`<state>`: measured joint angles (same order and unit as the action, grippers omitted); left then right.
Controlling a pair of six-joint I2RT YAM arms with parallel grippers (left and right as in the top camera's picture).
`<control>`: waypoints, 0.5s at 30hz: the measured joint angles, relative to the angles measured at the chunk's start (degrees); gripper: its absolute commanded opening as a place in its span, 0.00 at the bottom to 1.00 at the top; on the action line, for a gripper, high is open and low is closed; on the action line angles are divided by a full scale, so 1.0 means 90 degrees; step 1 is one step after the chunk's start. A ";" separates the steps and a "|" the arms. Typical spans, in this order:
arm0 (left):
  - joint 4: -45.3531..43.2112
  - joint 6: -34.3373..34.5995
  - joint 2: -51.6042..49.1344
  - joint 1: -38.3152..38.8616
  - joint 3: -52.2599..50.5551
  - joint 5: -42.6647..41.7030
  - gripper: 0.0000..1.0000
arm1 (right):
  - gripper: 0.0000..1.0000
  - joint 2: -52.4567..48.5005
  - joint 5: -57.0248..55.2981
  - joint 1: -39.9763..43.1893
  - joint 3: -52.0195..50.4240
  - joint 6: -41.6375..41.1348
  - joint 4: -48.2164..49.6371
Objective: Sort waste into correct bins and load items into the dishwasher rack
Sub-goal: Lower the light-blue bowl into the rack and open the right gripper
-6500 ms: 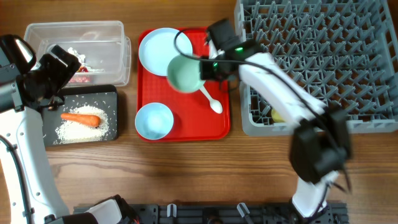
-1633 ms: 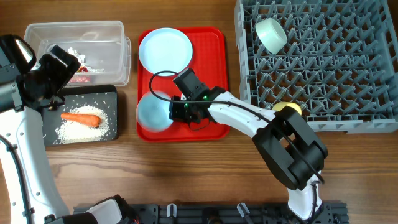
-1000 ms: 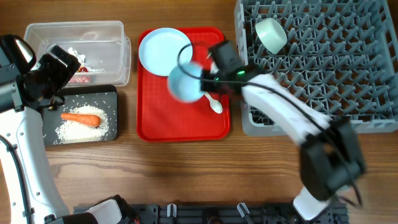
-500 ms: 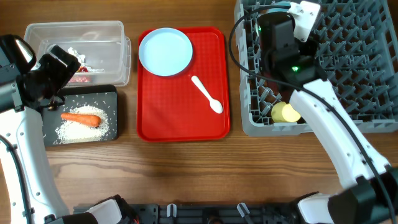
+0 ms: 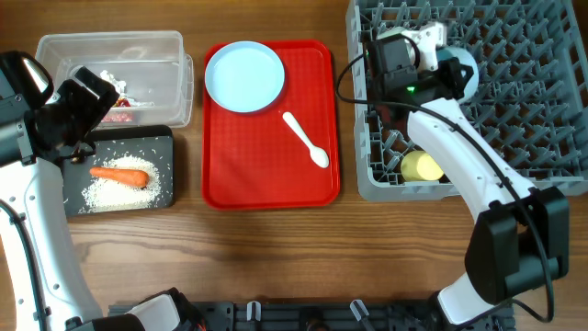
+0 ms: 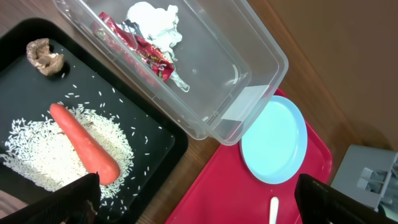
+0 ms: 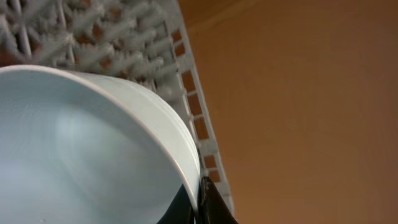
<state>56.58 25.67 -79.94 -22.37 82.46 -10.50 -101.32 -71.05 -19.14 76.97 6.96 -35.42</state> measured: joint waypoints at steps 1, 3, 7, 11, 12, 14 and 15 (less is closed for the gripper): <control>0.0002 0.0000 0.0000 0.0000 0.0000 0.0000 1.00 | 0.05 0.0000 0.0000 0.0000 -0.0024 0.0041 -0.0024; 0.0000 0.0000 0.0000 0.0000 0.0000 0.0000 1.00 | 0.04 0.0000 0.0007 -0.0007 -0.0075 0.0097 -0.0027; 0.0000 0.0000 0.0000 0.0000 0.0000 0.0000 1.00 | 0.04 0.0000 0.0248 -0.0063 -0.0097 0.0143 -0.0070; 0.0000 0.0000 0.0000 0.0000 0.0000 0.0000 1.00 | 0.04 0.0000 0.0602 -0.0146 -0.0097 0.0087 -0.0153; 0.0002 0.0000 0.0000 0.0000 0.0000 0.0000 1.00 | 0.04 0.0000 0.0648 -0.0158 -0.0097 0.0034 -0.0160; 0.0000 0.0000 0.0000 0.0000 0.0000 0.0000 1.00 | 0.04 0.0000 0.0673 -0.0160 -0.0097 -0.0056 -0.0160; 0.0002 0.0000 0.0000 0.0000 0.0000 0.0000 1.00 | 0.04 0.0000 0.0648 -0.0160 -0.0097 -0.0083 -0.0160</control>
<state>56.60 25.67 -79.94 -22.37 82.46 -10.50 -101.32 -65.21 -20.58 76.09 6.22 -36.86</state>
